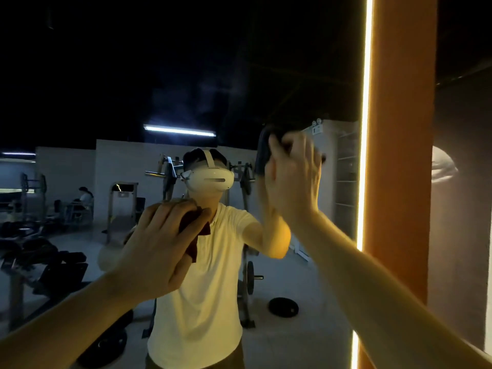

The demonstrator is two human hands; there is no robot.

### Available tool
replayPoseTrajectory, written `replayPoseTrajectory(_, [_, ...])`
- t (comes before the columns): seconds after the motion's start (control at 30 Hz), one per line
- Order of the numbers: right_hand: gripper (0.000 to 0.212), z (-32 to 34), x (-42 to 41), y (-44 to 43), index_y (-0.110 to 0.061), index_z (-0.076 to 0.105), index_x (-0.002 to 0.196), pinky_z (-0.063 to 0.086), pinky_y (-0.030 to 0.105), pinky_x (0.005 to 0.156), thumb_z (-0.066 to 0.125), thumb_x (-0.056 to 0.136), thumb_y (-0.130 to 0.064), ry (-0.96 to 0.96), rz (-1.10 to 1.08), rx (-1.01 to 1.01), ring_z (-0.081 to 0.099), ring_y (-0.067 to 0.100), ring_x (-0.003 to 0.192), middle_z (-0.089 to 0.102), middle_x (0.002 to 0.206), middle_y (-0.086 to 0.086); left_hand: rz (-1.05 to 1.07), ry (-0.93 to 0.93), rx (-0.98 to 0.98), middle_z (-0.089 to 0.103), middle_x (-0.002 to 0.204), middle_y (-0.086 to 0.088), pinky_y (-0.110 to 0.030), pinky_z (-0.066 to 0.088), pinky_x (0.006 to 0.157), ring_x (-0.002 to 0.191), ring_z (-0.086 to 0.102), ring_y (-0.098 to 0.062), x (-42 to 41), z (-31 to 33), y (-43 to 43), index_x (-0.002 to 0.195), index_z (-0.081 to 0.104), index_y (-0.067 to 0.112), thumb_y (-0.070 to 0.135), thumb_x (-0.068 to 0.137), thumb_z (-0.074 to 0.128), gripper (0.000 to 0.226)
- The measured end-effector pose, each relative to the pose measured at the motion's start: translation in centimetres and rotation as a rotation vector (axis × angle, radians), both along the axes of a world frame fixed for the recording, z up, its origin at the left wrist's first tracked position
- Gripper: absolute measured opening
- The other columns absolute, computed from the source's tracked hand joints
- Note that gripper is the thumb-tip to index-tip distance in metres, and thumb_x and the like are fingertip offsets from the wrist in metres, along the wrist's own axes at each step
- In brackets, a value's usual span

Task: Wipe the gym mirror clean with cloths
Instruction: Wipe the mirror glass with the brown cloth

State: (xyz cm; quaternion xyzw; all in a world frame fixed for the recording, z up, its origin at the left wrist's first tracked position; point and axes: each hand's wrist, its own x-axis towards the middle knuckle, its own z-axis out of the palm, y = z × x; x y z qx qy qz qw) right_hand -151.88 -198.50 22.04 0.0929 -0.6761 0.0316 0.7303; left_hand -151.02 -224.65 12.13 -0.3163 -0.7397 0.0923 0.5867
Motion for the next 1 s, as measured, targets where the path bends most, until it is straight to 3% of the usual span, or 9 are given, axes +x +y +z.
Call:
replayPoseTrajectory(0.07, [0.051, 2.7, -0.3, -0.4, -0.013, 0.062, 0.136, 0.04, 0.044, 0.102, 0.036, 0.095, -0.029, 0.002, -0.003, -0.078, 0.049, 0.032, 0.122, 0.053, 0.134, 0.016, 0.028, 0.019, 0.004, 0.052, 0.132, -0.022, -0.055, 0.039, 0.098, 0.117, 0.049, -0.041, -0.4, -0.2, 0.2, 0.148, 0.052, 0.008, 0.028, 0.086, 0.044, 0.066])
replayPoseTrajectory(0.17, [0.051, -3.3, -1.2, -0.9, -0.017, 0.055, 0.144, 0.037, 0.05, 0.112, 0.045, 0.094, -0.027, -0.037, -0.004, -0.042, 0.04, 0.034, 0.133, 0.045, 0.144, 0.014, 0.016, 0.048, 0.004, 0.056, 0.133, -0.02, -0.051, 0.034, 0.103, 0.12, 0.049, -0.037, -0.9, -0.6, 0.0, 0.147, 0.051, 0.005, 0.027, 0.087, 0.045, 0.064])
replayPoseTrajectory(0.23, [0.054, -11.7, -1.3, -1.2, -0.019, 0.053, 0.144, 0.043, 0.059, 0.105, 0.064, 0.092, -0.024, -0.109, 0.05, 0.077, 0.043, 0.036, 0.133, 0.042, 0.146, 0.011, -0.06, 0.033, 0.054, 0.061, 0.13, -0.02, -0.047, 0.033, 0.106, 0.121, 0.048, -0.033, -1.1, -0.9, 0.0, 0.142, 0.049, 0.004, 0.025, 0.088, 0.045, 0.058])
replayPoseTrajectory(0.33, [0.047, -20.6, 0.0, -1.3, -0.021, 0.06, 0.139, 0.055, 0.054, 0.091, 0.062, 0.093, -0.024, -0.186, -0.012, 0.347, 0.052, 0.028, 0.121, 0.047, 0.143, 0.003, -0.168, -0.001, 0.085, 0.064, 0.13, -0.02, -0.042, 0.031, 0.111, 0.124, 0.049, -0.03, -1.2, -1.2, -0.2, 0.138, 0.049, 0.005, 0.021, 0.09, 0.045, 0.05])
replayPoseTrajectory(0.47, [0.063, -10.7, -0.6, -0.8, -0.014, 0.053, 0.142, 0.049, 0.053, 0.102, 0.075, 0.084, -0.026, -0.133, -0.07, 0.237, 0.048, 0.034, 0.127, 0.045, 0.145, 0.012, -0.184, -0.012, 0.051, 0.06, 0.136, -0.016, -0.033, 0.024, 0.122, 0.129, 0.049, -0.028, -1.1, -1.1, -0.9, 0.142, 0.048, 0.009, 0.019, 0.094, 0.046, 0.049])
replayPoseTrajectory(0.6, [0.057, 1.3, -1.0, -1.7, -0.005, 0.043, 0.152, 0.026, 0.054, 0.123, 0.037, 0.102, -0.032, -0.083, -0.029, -0.06, 0.029, 0.037, 0.152, 0.035, 0.163, 0.017, -0.159, 0.01, 0.045, 0.059, 0.142, -0.017, -0.043, 0.022, 0.126, 0.137, 0.046, -0.03, -1.1, -1.5, -0.7, 0.143, 0.048, 0.009, 0.018, 0.098, 0.046, 0.046])
replayPoseTrajectory(0.7, [0.06, -2.8, -1.6, -4.1, -0.007, 0.024, 0.161, 0.013, 0.053, 0.128, 0.026, 0.108, -0.035, -0.129, 0.02, -0.068, 0.009, 0.032, 0.158, 0.015, 0.17, 0.015, -0.148, 0.01, 0.047, 0.057, 0.144, -0.018, -0.048, 0.022, 0.127, 0.139, 0.045, -0.032, -1.1, -1.6, -0.8, 0.143, 0.049, 0.01, 0.019, 0.1, 0.045, 0.045])
replayPoseTrajectory(0.87, [0.068, -18.3, 0.0, -2.0, -0.011, 0.014, 0.162, 0.005, 0.052, 0.128, 0.04, 0.106, -0.04, -0.285, -0.105, 0.454, 0.002, 0.032, 0.159, 0.011, 0.17, 0.011, -0.157, -0.005, 0.061, 0.058, 0.141, -0.018, -0.039, 0.017, 0.128, 0.136, 0.045, -0.031, -1.0, -1.5, -0.8, 0.144, 0.046, 0.009, 0.02, 0.097, 0.046, 0.048])
replayPoseTrajectory(1.0, [0.06, -9.8, -0.8, 1.9, -0.008, 0.026, 0.16, 0.019, 0.058, 0.125, 0.036, 0.107, -0.034, -0.213, -0.04, 0.023, 0.02, 0.036, 0.156, 0.026, 0.166, 0.018, -0.182, -0.009, 0.086, 0.058, 0.141, -0.018, -0.039, 0.019, 0.128, 0.136, 0.046, -0.03, -1.2, -1.6, -0.7, 0.144, 0.047, 0.009, 0.017, 0.096, 0.047, 0.048])
